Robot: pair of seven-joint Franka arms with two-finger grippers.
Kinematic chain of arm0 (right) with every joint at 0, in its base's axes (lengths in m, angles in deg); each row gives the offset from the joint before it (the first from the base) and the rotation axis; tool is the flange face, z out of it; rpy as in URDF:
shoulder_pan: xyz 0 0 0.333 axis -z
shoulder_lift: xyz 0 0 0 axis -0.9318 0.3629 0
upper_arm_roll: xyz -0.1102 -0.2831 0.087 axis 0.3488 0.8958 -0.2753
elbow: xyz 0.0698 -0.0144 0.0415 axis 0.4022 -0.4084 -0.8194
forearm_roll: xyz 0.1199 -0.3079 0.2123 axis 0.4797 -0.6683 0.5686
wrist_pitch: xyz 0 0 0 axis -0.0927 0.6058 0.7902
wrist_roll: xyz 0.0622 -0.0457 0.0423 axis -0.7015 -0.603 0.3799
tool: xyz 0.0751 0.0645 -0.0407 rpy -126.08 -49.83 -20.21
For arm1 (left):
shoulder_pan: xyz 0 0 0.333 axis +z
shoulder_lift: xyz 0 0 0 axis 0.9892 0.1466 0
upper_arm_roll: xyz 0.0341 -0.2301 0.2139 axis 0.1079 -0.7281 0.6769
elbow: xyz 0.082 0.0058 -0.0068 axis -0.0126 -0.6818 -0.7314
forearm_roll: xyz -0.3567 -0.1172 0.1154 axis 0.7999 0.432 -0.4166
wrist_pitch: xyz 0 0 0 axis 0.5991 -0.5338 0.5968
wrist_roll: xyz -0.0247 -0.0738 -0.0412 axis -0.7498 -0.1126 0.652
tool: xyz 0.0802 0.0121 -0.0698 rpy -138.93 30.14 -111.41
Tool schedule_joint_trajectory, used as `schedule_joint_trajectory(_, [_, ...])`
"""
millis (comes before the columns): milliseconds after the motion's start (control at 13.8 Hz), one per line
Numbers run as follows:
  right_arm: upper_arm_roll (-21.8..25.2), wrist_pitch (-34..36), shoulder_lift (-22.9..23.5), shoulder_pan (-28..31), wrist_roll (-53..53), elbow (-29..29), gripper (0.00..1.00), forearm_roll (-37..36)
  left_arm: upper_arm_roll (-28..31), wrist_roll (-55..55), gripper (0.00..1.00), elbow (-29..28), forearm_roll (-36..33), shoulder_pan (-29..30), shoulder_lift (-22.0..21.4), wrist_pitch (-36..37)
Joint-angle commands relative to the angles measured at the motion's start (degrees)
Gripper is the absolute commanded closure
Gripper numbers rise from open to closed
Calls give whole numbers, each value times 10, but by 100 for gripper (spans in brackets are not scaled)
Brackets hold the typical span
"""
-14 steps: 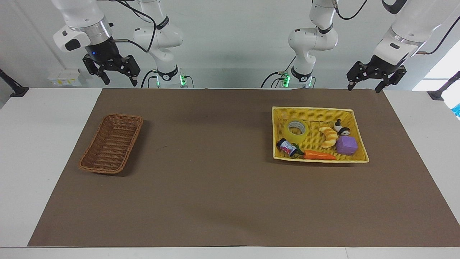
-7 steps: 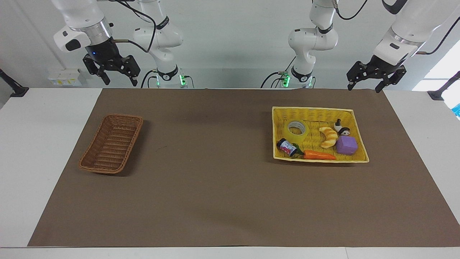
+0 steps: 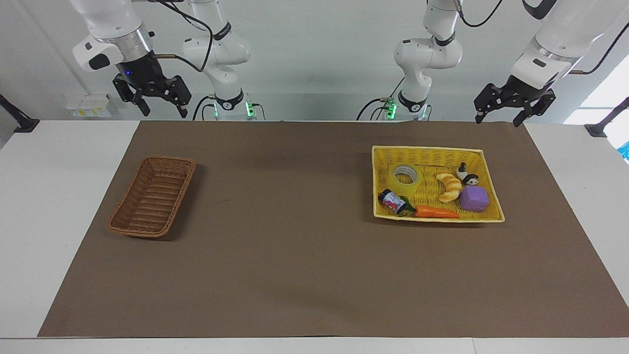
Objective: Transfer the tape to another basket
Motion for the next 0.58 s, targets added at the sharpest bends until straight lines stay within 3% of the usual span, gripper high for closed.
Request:
schedule_joint_trajectory(0, [-3,-5,-13,9,20,-16,0,6,11,-7,0,-6,-2,-9,-6,5])
schedule_joint_trajectory(508, [-3,-5,-14,10,20,-18,0,6,11,-9,0,-14,-2,-9,-10,6])
